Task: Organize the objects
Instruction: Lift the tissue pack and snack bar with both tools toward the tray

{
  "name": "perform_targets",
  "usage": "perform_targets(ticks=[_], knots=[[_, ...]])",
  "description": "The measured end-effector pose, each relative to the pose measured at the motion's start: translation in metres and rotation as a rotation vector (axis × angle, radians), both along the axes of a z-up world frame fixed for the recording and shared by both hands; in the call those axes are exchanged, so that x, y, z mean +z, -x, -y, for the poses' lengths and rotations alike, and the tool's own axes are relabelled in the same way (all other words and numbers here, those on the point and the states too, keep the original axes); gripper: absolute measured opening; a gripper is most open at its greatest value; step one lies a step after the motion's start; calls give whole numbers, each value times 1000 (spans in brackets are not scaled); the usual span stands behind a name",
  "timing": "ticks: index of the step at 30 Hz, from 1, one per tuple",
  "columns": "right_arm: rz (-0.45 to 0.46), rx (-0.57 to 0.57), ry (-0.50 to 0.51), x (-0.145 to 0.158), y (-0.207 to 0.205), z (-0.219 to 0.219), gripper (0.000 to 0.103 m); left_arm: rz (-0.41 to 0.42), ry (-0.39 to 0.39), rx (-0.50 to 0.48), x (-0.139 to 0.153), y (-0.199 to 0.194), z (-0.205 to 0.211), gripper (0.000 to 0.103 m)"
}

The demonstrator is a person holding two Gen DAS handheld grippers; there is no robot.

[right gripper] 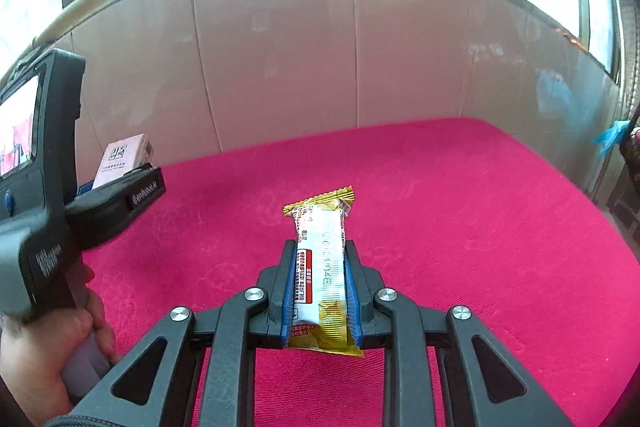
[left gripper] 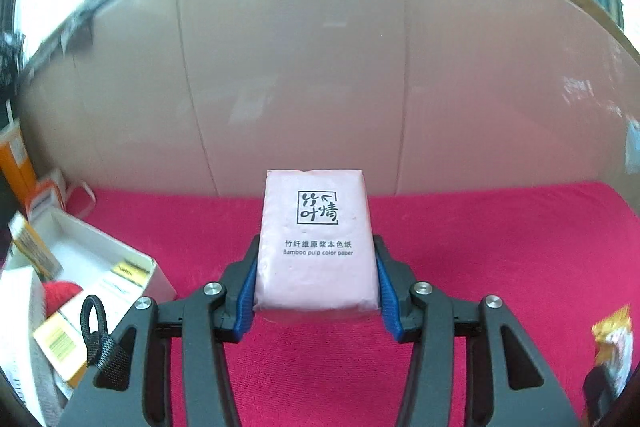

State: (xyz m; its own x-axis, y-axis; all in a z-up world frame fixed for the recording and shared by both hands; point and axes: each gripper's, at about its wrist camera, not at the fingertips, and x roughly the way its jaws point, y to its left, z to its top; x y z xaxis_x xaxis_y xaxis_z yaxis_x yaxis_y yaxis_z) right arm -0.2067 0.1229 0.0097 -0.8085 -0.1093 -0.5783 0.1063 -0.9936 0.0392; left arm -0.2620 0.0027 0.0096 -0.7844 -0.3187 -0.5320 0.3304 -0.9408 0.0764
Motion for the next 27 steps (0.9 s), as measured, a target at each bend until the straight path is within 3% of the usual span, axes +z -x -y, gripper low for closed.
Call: perform_targets(ticks=[3,8,15,25,27], knots=[[-16,-11,5,1,0,0,23,-17,23,-13,2,-5,-13,49],[-24,-22,14,0,-3,-3,23,-20,-19,13,1,-6,-15,49],[-48,-30,22,2,-17,-6,23,-7,-13,-25,12,-51,-44,49],[-97,-30,7,7,-31,0,23,-14,-54,-38,11,-79,-72,49],[-111,-26,-2,9,-33,1,23,-18,-49,-45,6,-78,-48,49]])
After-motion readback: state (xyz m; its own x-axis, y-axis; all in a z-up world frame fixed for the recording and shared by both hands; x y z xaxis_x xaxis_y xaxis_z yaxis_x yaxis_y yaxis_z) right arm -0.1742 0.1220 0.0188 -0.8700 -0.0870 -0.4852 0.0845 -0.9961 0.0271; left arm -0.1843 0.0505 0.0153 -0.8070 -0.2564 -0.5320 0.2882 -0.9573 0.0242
